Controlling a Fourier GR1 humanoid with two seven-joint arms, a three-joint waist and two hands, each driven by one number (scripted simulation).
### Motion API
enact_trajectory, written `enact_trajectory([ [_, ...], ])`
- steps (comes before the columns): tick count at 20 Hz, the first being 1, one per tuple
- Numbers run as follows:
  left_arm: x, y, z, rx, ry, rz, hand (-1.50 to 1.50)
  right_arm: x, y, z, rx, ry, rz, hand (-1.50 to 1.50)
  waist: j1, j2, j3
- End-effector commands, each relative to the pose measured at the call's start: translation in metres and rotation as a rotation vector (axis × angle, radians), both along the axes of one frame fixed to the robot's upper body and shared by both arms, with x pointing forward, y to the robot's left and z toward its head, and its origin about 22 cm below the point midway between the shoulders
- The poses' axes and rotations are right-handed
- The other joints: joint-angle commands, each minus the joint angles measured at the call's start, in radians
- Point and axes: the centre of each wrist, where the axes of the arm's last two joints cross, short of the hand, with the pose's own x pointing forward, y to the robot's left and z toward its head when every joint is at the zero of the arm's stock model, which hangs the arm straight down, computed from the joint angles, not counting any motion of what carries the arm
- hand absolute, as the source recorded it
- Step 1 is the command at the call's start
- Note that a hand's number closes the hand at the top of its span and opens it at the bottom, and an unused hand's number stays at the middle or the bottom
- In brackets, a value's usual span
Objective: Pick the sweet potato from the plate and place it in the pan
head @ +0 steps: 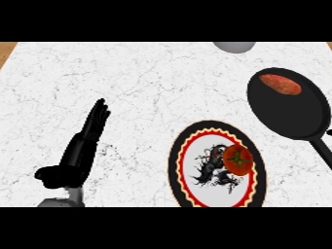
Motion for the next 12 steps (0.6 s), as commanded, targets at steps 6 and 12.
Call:
enact_trajectory([
  [6, -0.002, 0.009, 0.01, -0.009, 0.01, -0.006, 0.0, -0.035, -0.002, -0.009, -0.035, -0.009, 0.041, -1.5, -0.002, -0.001, -0.001],
  [12, 0.016, -0.01, 0.009, -0.005, 0.004, 0.001, 0.0, -0.041, 0.012, -0.023, -0.082, 0.02, 0.025, -1.5, 0.0, 0.001, 0.0],
])
